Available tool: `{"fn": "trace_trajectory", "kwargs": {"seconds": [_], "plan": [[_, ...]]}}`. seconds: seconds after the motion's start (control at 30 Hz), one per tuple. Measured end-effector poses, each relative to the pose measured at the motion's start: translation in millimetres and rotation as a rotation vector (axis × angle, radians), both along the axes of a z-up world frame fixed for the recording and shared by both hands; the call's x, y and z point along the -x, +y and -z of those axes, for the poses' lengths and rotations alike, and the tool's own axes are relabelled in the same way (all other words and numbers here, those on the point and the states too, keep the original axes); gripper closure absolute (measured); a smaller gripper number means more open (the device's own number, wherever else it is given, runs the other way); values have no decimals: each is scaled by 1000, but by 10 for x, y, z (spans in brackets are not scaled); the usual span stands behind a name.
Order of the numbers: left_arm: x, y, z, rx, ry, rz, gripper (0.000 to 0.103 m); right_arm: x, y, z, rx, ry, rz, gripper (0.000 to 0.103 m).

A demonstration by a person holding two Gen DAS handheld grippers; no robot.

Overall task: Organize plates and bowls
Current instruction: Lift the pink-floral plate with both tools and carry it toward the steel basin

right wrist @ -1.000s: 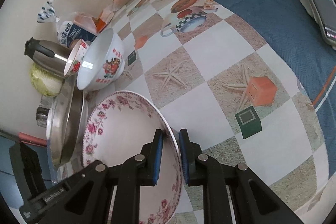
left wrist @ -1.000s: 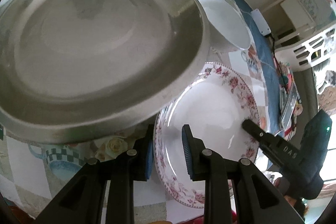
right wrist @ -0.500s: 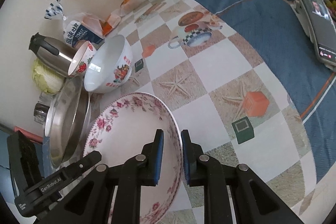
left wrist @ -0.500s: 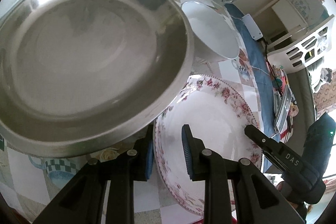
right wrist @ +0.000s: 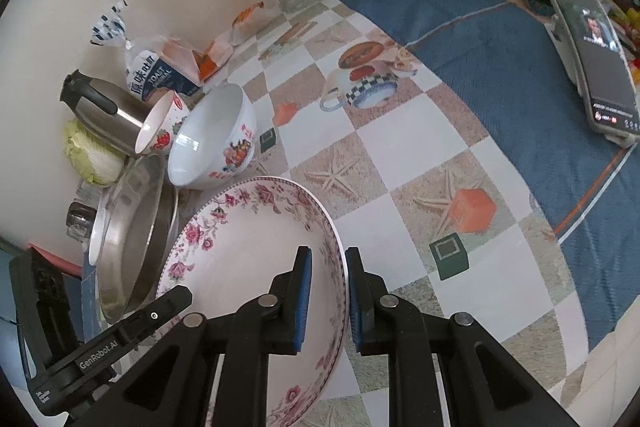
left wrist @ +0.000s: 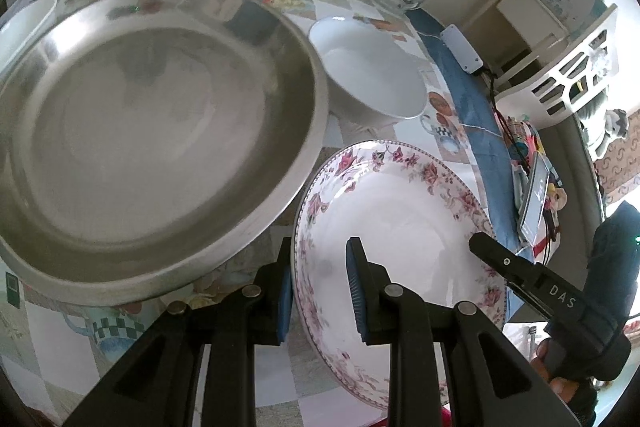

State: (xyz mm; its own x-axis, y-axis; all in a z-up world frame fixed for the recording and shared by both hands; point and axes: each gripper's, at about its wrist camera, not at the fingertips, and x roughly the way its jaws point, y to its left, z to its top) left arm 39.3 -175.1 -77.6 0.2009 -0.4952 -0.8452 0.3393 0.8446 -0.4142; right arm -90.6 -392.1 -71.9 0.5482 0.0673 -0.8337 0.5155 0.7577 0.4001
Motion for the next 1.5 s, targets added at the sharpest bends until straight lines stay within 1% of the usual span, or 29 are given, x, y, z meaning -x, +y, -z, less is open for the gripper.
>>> {"fn": "trace_trajectory", "kwargs": {"seconds": [0.5, 0.67, 0.83, 0.93, 1.27, 1.5], "plan": [[28, 32, -337, 41, -109, 17, 77, 43, 65, -305, 53, -77, 12, 85], [-8, 131, -460, 75, -135, 3, 77, 40, 150, -461, 79, -114, 2, 85], [-29, 253, -588, 86, -174, -8, 77, -8, 256, -580, 98, -146, -18, 85], [-70, 312, -636, 81, -196, -17, 77, -54, 306, -585, 90, -153, -29, 85], [-271, 603, -625, 75, -191, -69, 77, -304, 579, -554, 89, -138, -80, 85], [-474, 916, -573, 83, -169, -138, 77, -554, 828, -519, 81, -128, -134, 85]]}}
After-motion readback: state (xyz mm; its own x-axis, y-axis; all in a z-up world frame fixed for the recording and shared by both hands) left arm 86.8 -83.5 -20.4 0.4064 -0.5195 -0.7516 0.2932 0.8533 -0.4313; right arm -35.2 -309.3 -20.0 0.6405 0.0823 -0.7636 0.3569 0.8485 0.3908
